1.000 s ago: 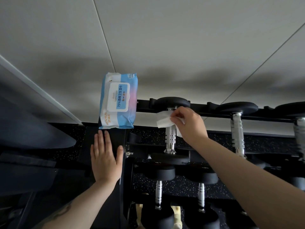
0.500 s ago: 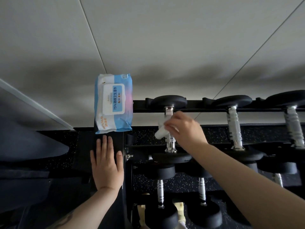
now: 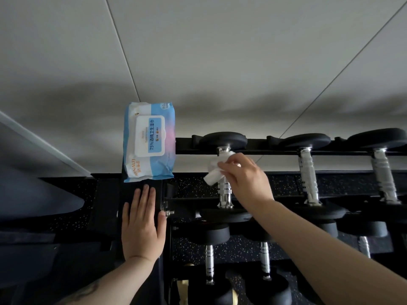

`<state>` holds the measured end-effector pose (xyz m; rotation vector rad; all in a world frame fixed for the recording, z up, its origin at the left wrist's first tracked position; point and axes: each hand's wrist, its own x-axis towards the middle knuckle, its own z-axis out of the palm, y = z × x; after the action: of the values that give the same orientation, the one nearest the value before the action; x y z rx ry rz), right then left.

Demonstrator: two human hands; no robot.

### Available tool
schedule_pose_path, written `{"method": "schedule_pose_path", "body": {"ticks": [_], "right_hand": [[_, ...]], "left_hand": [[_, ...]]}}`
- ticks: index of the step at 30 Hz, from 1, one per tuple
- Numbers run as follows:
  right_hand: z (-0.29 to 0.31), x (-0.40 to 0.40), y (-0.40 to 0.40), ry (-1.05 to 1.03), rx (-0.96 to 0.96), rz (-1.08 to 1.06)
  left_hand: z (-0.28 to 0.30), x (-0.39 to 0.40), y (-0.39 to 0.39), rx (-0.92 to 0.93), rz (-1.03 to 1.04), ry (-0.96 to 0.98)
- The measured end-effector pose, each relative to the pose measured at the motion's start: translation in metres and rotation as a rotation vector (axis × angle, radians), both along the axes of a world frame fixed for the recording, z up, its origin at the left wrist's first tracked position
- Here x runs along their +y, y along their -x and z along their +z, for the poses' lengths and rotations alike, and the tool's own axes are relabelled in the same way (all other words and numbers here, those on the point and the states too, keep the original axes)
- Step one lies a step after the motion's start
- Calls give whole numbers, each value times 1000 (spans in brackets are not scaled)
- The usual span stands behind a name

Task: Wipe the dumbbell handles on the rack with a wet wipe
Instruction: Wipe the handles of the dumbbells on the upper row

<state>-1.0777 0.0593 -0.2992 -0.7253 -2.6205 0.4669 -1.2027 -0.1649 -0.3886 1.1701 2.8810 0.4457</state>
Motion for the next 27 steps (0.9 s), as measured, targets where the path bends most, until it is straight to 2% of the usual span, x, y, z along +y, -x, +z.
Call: {"method": "schedule_pose_path", "body": {"ticks": [4,8,13,19,23,27], "right_hand": [[3,24,19,-25,54,-44],[-8,5,3,72,103,-54],[5,7,-8,120,19,66],[-1,17,11,144,91,-55],[-1,4,-11,207,72,61],[4,30,15,127,103,-40]], "left_hand": [[-1,1,0,12,1,10],[0,3,0,11,9,35],[-1,2,-1,17,10,49],[-4,2,-2,32,33,22],[-5,1,-4,45,39,6],[-5,1,-2,45,28,16]]}}
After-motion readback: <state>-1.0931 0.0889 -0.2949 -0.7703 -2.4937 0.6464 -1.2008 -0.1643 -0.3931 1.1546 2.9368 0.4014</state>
